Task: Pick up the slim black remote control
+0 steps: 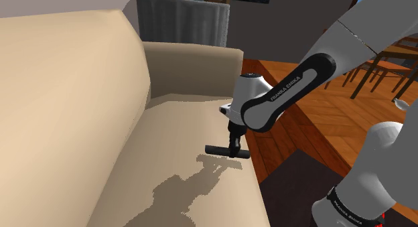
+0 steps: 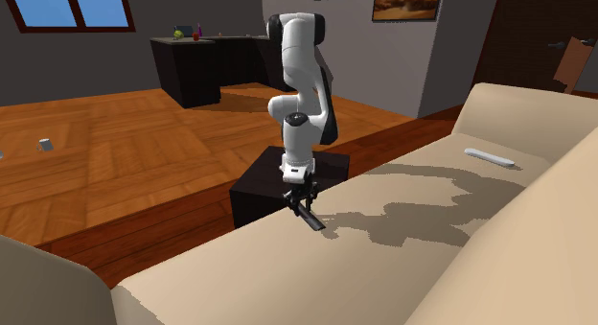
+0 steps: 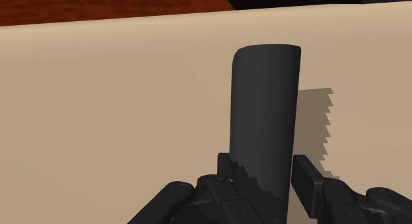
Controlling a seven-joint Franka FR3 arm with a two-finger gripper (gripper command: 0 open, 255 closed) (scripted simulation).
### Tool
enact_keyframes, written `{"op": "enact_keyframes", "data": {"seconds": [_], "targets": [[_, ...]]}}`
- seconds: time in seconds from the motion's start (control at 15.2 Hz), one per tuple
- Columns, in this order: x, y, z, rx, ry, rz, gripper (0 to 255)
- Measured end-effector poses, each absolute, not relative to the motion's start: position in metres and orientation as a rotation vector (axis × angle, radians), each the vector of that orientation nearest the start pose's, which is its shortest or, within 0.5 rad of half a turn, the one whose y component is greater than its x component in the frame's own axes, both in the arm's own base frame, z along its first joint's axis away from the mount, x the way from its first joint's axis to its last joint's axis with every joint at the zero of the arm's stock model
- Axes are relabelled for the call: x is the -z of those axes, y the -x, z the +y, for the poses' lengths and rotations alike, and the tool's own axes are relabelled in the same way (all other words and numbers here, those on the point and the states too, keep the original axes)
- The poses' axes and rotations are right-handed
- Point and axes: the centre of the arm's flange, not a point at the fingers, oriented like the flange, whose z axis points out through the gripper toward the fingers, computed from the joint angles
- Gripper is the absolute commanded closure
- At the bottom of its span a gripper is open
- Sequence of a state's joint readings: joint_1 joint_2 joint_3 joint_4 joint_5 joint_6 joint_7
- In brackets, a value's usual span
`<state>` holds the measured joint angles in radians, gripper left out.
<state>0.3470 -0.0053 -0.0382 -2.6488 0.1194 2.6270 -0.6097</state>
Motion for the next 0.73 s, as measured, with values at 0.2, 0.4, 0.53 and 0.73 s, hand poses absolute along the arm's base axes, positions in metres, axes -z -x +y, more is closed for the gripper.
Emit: {"op": "enact_keyframes", "data": {"seconds": [0.2, 0.4, 0.53, 0.73], "targets": [[-0.243, -0.404, 0.126, -0.013, 2.830, -1.219, 255], [-0.243, -0.404, 0.126, -0.013, 2.830, -1.219, 255], [-0.249, -0.402, 0.126, -0.017, 2.828, -1.223, 255], [-0.263, -0.402, 0.127, -0.019, 2.827, -1.224, 255]]}}
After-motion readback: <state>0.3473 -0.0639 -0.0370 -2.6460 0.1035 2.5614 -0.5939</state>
